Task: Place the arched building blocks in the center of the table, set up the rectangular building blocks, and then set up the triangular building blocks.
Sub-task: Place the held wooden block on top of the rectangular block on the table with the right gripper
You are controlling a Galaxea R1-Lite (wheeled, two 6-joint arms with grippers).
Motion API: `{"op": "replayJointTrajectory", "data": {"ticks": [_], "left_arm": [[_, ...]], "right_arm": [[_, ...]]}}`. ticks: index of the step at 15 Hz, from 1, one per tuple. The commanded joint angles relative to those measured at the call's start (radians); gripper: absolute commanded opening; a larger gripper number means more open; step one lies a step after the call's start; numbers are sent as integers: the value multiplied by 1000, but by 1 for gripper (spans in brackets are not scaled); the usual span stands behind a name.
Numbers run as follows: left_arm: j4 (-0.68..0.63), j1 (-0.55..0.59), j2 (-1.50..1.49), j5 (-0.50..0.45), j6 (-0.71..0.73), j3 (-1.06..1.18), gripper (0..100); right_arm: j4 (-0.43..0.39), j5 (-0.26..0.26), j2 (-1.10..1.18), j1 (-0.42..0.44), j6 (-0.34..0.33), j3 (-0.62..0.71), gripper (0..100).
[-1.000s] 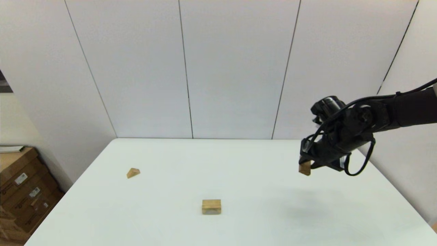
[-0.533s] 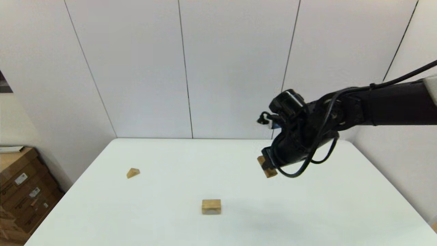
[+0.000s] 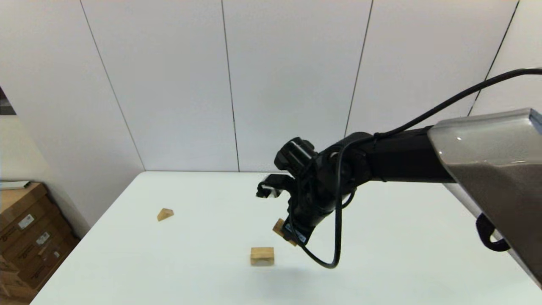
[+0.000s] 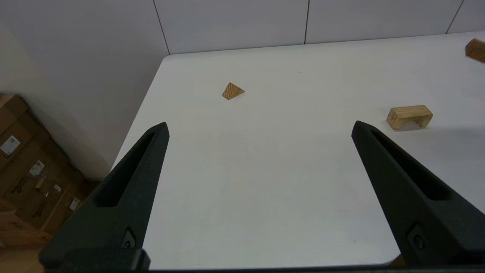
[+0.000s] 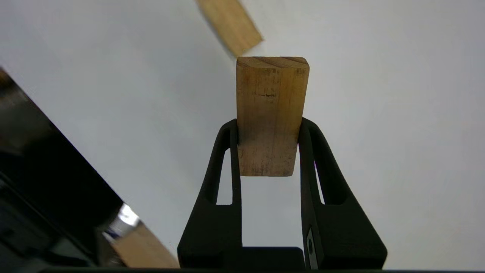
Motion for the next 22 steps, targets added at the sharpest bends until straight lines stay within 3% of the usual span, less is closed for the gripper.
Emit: {"op": "replayJointTrajectory", "data": {"ticks": [1, 3, 5, 16, 20, 22], "left_arm": [[1, 0, 1, -1, 0, 0, 100], [1, 0, 1, -1, 0, 0, 100], [1, 0, 1, -1, 0, 0, 100], [1, 0, 1, -1, 0, 0, 100], [1, 0, 1, -1, 0, 0, 100], [1, 0, 1, -1, 0, 0, 100]], "right_arm": [[69, 52, 121, 13, -132, -139, 0], [124, 61, 182, 11, -187, -232, 0], [109, 62, 211, 21, -229, -232, 0], [81, 78, 270, 56, -273, -232, 0], [25, 78, 280, 59, -305, -232, 0], [-48, 76, 300, 56, -312, -232, 0]]}}
